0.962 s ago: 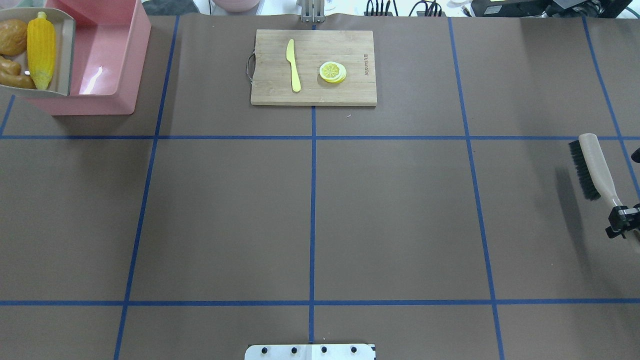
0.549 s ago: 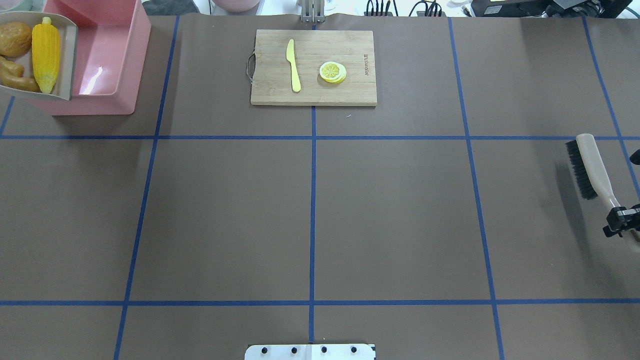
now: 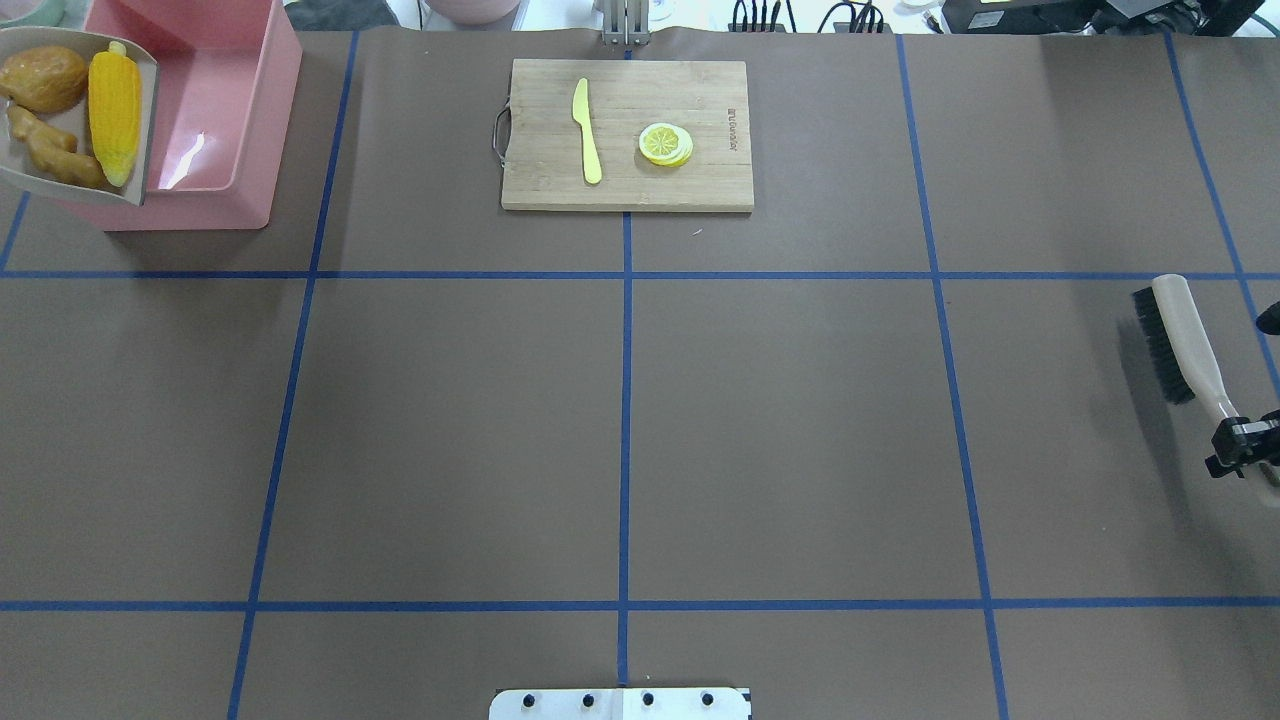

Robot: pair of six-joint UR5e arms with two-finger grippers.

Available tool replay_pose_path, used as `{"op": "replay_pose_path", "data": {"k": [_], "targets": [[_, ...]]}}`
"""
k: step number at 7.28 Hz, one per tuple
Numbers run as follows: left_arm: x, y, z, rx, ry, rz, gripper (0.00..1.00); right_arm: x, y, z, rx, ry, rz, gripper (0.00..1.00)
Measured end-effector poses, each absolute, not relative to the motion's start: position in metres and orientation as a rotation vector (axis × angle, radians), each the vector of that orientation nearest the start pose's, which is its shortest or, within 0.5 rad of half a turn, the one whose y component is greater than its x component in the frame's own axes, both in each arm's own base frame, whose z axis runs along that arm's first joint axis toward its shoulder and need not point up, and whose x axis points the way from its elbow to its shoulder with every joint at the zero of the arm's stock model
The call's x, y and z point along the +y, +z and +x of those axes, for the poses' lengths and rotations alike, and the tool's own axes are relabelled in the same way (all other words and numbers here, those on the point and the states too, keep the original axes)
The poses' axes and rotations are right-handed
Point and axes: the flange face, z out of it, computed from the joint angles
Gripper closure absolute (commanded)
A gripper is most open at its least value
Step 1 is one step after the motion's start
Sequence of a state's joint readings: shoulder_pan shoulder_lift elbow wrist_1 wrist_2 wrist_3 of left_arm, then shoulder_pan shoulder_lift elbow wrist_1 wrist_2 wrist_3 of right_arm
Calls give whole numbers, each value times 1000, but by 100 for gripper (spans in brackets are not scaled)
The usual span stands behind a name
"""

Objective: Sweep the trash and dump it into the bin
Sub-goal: 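Tilt the dustpan further with the left gripper to pour items into the bin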

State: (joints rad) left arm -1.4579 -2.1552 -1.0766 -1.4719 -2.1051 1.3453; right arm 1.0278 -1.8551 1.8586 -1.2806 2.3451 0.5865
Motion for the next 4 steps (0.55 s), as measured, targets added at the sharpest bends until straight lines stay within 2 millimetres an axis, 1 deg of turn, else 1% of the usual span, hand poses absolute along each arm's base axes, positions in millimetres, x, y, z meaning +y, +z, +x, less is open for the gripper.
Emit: {"op": "replay_pose_path", "data": {"k": [2,4], "targets": [[-733,565,-2,474,1417,321,100,-366,610,-150,-796,-77,-181,100],[-738,558,-5,437,1422,312,100,-366,611,-153,-794,-83,-184,100]]}}
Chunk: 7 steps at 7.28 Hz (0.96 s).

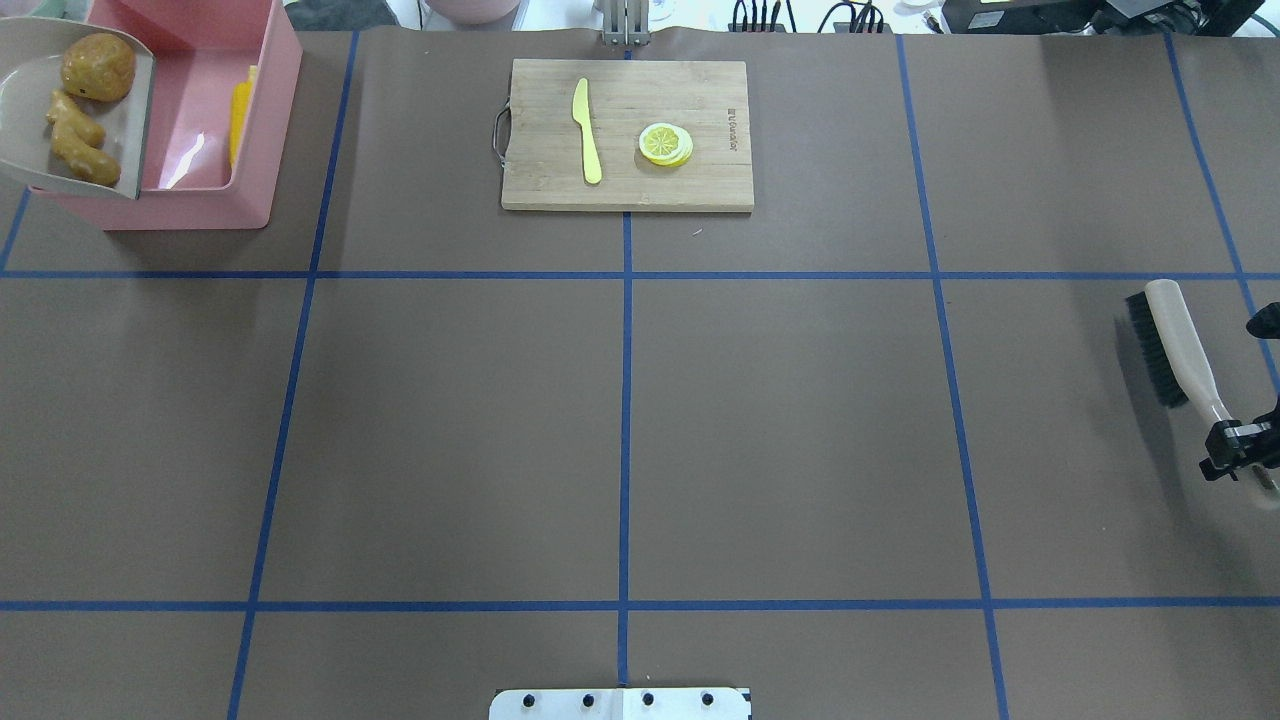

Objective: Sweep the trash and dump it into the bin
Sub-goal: 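Tilt the dustpan further with the left gripper to pour items into the bin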

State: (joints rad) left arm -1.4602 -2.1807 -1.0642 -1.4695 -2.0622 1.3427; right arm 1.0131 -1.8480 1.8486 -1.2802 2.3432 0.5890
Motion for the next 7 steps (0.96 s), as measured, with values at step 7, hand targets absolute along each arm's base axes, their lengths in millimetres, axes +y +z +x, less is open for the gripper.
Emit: {"op": "replay_pose_path", "data": {"k": [7], "targets": [[-758,529,13,277,1484,238,100,-372,614,-163,-789,-96,-188,100]]}}
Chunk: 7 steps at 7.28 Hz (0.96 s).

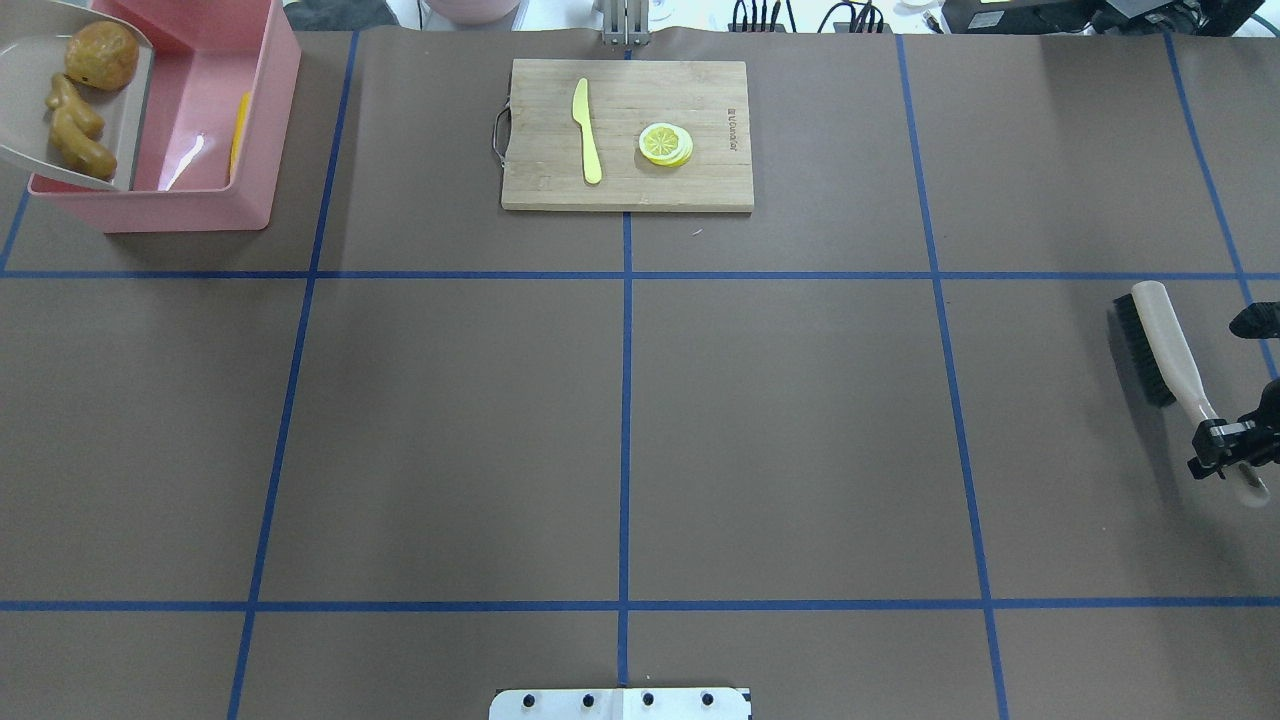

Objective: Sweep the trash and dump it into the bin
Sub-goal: 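Tilt the dustpan further with the left gripper to pour items into the bin, then shake the empty dustpan above the pink bin with the left gripper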

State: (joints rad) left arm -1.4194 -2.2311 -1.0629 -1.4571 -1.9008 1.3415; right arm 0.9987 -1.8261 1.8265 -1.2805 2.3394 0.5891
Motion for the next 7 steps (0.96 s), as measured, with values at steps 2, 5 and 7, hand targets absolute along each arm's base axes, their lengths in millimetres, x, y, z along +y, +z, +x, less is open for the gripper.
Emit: {"op": "replay_pose_path", "data": {"k": [2,5,7], "targets": [[-759,522,21,268,1494,221,100,-374,614,-165,-788,-97,-185,100],[-763,503,30,216,1516,154,100,-383,611,-171,-794,-101,-177,100],[-762,502,30,209,1521,144,100,-386,611,-173,-793,-101,-176,100]]}}
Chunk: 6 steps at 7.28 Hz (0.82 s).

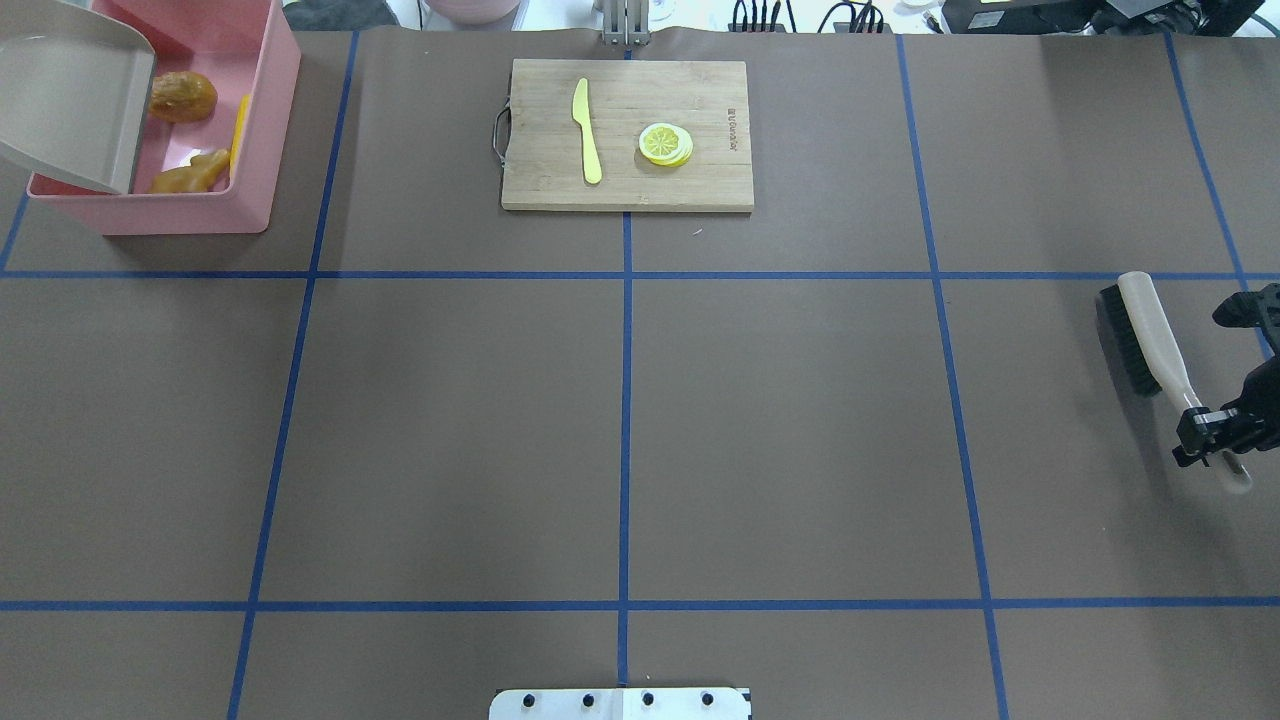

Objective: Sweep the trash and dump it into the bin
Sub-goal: 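Shake the empty dustpan above the pink bin with the left gripper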

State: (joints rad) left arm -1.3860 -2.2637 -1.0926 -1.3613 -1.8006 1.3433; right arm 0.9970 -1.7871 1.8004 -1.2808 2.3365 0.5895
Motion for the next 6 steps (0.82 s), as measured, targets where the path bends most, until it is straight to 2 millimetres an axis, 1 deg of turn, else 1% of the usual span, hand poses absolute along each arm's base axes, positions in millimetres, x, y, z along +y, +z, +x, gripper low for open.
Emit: {"op": "replay_pose_path", "data": {"k": [1,2,4,5,6], "targets": [[-761,500,28,206,1522,147,100,-387,611,-174,-792,-101,-175,100],[-760,497,21,202,1520,152,100,-389,610,-175,-793,-101,-173,100],[-757,483,-7,193,1506,170,100,-390,610,-176,-793,-101,-173,100],[-753,471,-17,195,1496,180,100,-392,609,-177,-795,-100,-171,100],[-748,456,-28,212,1479,202,100,-396,605,-179,-799,-99,-167,86]]}}
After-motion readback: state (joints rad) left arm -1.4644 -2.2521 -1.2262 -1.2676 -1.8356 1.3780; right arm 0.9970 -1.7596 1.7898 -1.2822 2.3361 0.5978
